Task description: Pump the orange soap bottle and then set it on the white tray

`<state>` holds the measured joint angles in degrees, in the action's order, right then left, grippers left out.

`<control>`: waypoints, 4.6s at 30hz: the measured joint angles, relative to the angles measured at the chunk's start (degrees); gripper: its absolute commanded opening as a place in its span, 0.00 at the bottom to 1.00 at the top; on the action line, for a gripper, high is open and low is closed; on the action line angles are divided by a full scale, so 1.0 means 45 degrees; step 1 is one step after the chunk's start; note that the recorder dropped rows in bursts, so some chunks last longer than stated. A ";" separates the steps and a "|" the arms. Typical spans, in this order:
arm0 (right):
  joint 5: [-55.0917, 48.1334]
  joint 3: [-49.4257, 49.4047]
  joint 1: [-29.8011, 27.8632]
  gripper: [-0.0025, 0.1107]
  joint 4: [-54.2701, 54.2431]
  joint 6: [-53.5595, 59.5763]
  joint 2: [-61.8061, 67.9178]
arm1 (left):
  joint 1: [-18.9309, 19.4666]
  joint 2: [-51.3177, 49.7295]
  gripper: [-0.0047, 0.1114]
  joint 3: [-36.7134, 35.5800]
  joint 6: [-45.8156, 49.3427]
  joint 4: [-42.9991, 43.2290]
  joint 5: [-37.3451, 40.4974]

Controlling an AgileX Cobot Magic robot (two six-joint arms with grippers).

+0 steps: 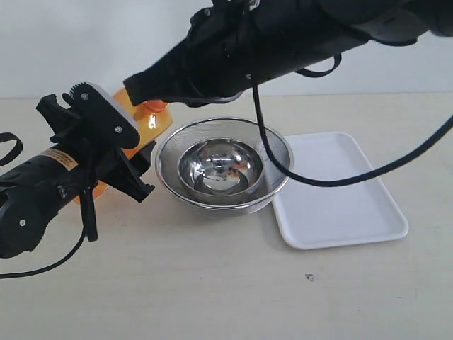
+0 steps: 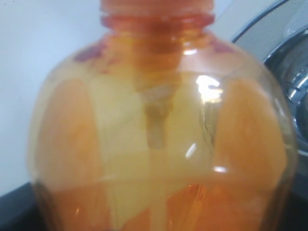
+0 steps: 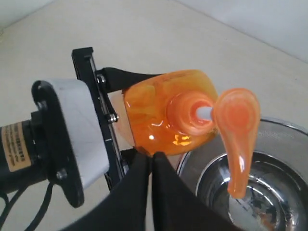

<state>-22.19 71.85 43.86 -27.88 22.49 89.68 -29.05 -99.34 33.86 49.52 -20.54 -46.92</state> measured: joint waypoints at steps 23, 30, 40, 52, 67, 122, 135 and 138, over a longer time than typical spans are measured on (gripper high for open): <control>0.0456 -0.0023 -0.1004 0.02 0.2854 -0.1927 0.0867 | 0.0000 0.0000 0.08 0.0000 0.0021 -0.0049 0.0000; 0.0356 -0.0023 -0.0765 0.02 0.0307 -0.0243 -0.0924 | 0.0000 0.0000 0.08 0.0000 0.0021 -0.0049 0.0000; 0.2426 -0.0023 -0.0737 0.02 -0.0294 -0.0003 -0.0643 | 0.0000 0.0000 0.08 0.0000 0.0021 -0.0049 0.0000; 0.3159 -0.0023 -0.0737 0.02 -0.0294 -0.0137 0.0417 | 0.0000 0.0000 0.08 0.0000 0.0021 -0.0024 0.0051; 0.2912 -0.0023 -0.0737 0.02 -0.1066 -0.0358 0.1088 | 0.0000 -0.0078 0.08 0.0000 0.0021 0.0000 0.0446; 0.4366 0.0245 0.0078 0.02 -0.1720 -0.0118 0.2520 | 0.0254 -0.0093 0.08 -0.0071 -0.0105 -0.0427 0.0455; 0.2275 -0.0002 0.0086 0.02 -0.1423 0.0036 0.1424 | 0.0063 -0.0093 0.08 -0.0021 -0.0497 0.0479 0.0165; 0.1755 -0.0033 -0.0137 0.02 -0.1286 0.0036 0.1041 | -0.0005 -0.0093 0.08 0.0026 -0.0568 0.0690 -0.0007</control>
<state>-14.29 71.70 43.25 -33.66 22.65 94.37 -29.07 -99.75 33.98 46.96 -17.43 -46.95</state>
